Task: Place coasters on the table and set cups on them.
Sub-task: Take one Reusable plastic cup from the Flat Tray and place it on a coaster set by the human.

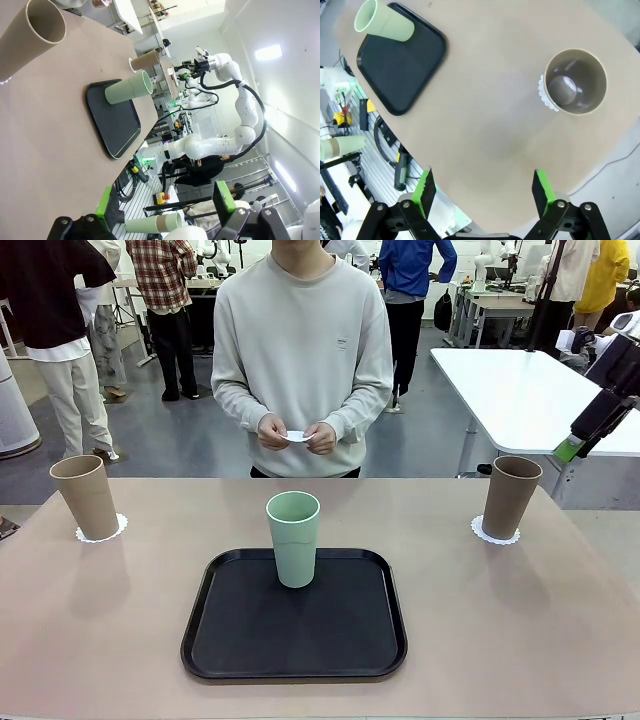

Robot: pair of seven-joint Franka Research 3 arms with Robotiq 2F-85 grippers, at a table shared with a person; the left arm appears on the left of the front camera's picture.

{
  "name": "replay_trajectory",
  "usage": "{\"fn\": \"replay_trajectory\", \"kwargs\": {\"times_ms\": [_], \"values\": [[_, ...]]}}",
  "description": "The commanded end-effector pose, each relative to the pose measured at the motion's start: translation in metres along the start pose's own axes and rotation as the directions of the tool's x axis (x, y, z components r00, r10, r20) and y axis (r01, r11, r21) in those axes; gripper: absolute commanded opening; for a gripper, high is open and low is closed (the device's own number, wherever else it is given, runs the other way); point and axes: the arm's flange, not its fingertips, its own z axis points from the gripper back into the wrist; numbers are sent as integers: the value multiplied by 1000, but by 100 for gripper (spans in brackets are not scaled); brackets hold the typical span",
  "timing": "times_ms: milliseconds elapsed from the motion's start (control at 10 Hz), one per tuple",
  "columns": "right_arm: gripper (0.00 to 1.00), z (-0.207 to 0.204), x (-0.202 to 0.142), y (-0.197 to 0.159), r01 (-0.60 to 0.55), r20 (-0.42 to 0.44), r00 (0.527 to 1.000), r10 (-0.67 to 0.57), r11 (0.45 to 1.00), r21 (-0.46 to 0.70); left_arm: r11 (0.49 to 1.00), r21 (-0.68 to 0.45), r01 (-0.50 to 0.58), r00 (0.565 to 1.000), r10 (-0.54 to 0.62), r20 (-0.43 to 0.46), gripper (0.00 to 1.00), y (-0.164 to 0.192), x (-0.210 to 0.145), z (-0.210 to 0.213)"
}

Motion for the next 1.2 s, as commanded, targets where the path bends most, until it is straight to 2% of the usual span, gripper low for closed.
{"fn": "replay_trajectory", "kwargs": {"times_ms": [0,700,800,900,1000,1100], "values": [[100,-5,-1,1,-15,24,1000,15,1000,13,1000,-6,6,1000,-6,4,100,-2,-1,1],[100,-5,-1,1,-15,24,1000,15,1000,13,1000,-6,6,1000,-6,4,100,-2,-1,1],[100,0,0,0,0,1,1000,0,1000,1,1000,-6,6,1000,-6,4,100,-2,-1,1],[100,4,-23,37,34,-91,995,-38,999,-38,1000,-6,6,1000,-6,4,100,-2,-1,1],[100,9,-41,76,59,-221,971,-86,990,-127,1000,-6,6,1000,-6,4,100,-2,-1,1],[100,6,-55,101,54,-354,929,-112,984,-171,1000,-6,6,1000,-6,4,100,-2,-1,1]]}}
